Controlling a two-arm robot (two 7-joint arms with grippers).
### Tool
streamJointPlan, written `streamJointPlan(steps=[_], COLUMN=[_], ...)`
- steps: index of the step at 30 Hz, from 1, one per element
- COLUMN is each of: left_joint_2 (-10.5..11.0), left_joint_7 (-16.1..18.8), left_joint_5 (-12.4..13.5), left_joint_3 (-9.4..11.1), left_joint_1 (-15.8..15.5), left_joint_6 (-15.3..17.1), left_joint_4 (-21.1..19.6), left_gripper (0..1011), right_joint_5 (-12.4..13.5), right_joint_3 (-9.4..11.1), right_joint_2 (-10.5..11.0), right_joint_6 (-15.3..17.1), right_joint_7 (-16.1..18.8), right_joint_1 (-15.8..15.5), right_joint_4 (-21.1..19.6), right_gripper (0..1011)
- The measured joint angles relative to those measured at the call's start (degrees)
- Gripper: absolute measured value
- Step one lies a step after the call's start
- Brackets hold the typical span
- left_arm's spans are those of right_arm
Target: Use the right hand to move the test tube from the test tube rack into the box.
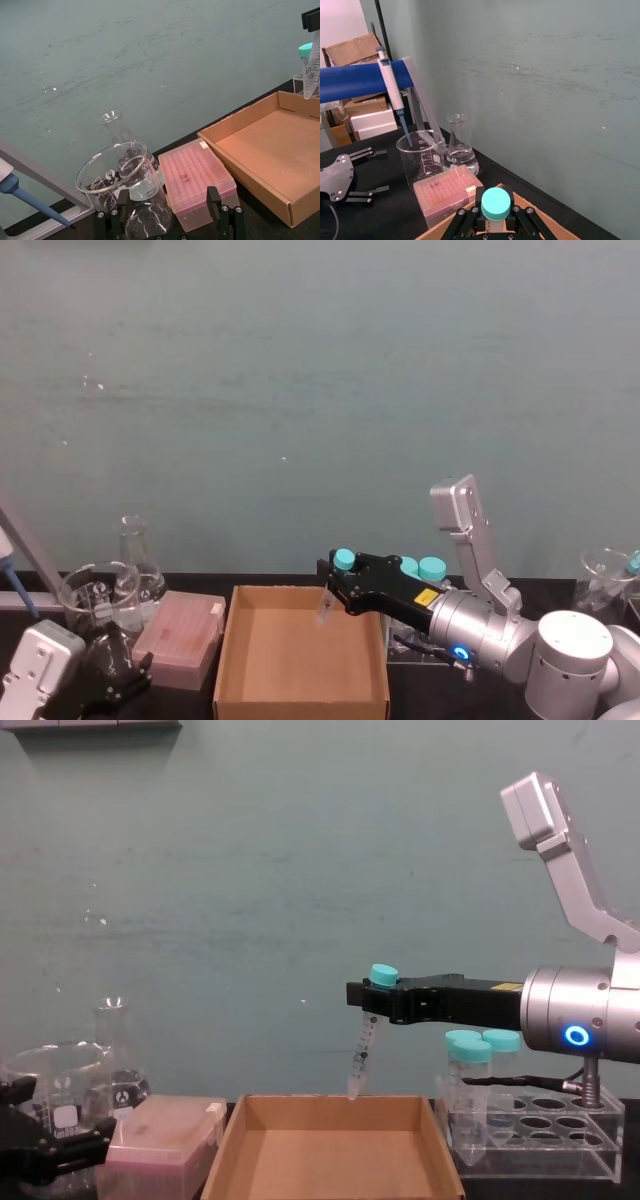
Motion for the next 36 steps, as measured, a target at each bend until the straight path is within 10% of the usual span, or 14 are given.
streamJointPlan(steps=[11,36], left_joint_2=[0.0,0.0], left_joint_7=[0.0,0.0], left_joint_5=[0.0,0.0], left_joint_3=[0.0,0.0], left_joint_1=[0.0,0.0], left_joint_6=[0.0,0.0], left_joint_4=[0.0,0.0], left_gripper=[1000,1000], right_joint_5=[0.0,0.0], right_joint_3=[0.2,0.3], right_joint_2=[0.0,0.0], right_joint_6=[0.0,0.1], right_joint_7=[0.0,-0.1], right_joint_1=[-0.1,-0.2], right_joint_4=[-0.1,-0.3], right_gripper=[256,1000])
